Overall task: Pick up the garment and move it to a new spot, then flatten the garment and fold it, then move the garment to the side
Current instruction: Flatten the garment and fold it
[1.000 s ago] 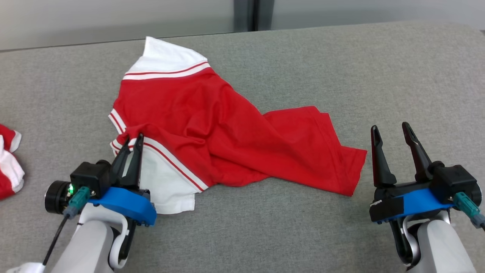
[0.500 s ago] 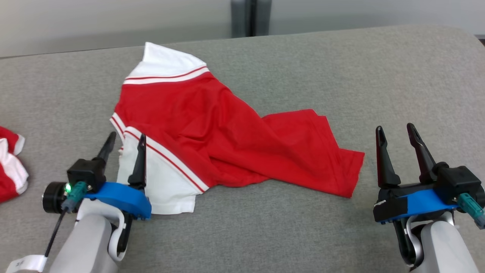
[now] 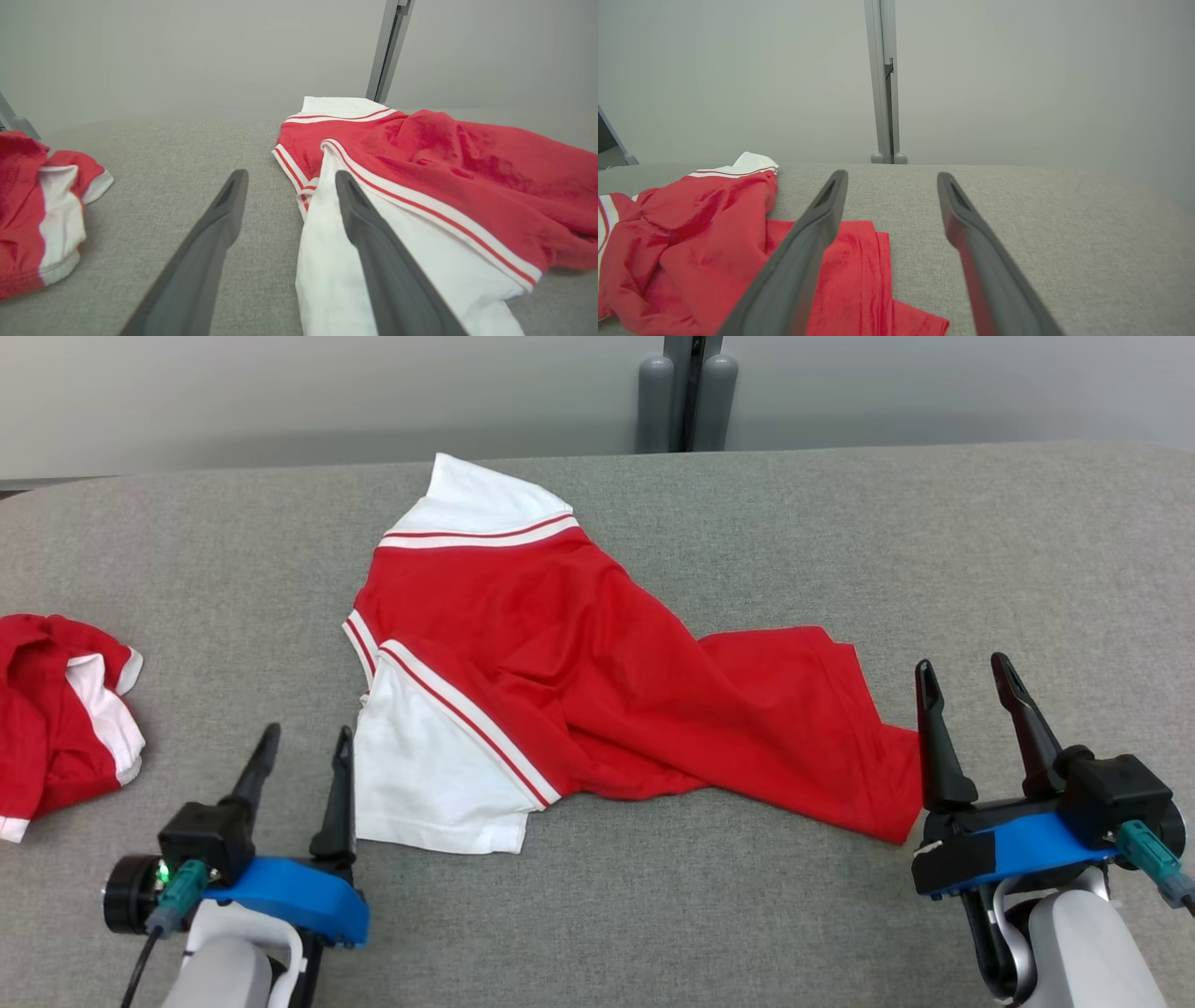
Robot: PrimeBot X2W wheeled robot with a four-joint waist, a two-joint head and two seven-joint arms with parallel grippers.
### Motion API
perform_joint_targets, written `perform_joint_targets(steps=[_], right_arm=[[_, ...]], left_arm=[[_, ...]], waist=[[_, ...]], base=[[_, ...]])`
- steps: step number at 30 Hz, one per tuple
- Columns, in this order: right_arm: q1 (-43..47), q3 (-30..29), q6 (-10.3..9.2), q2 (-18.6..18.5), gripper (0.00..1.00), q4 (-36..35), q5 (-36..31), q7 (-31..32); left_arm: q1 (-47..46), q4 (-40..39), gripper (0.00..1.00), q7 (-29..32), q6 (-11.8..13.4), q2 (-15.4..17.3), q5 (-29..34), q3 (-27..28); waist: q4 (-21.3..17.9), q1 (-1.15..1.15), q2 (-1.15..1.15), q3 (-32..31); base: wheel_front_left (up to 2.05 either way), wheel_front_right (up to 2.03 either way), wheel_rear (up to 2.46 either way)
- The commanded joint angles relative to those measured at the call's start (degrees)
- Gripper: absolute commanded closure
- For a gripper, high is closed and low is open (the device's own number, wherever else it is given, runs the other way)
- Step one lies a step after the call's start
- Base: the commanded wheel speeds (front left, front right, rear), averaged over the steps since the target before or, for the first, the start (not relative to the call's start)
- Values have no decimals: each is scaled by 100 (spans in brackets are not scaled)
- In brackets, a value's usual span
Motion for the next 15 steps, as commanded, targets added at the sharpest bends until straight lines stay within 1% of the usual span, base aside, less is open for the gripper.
perform_joint_targets(steps=[1, 14, 15], right_arm=[[43, 15, 0, -10, 0, 15, -4, -23], [44, 26, 0, -9, 0, 72, -24, -23], [48, 27, -1, -9, 0, 75, -24, -23]], left_arm=[[57, 125, 0, -18, -44, -35, -4, -47], [-237, 1624, 0, -17, -267, -234, -173, -313], [-265, 1718, 23, -4, -285, -252, -177, -350]], waist=[[-7, 0, 0, 3], [-199, 0, 0, 11], [-202, 0, 0, -2]], base=[[0, 0, 0], [0, 0, 0], [0, 0, 0]])
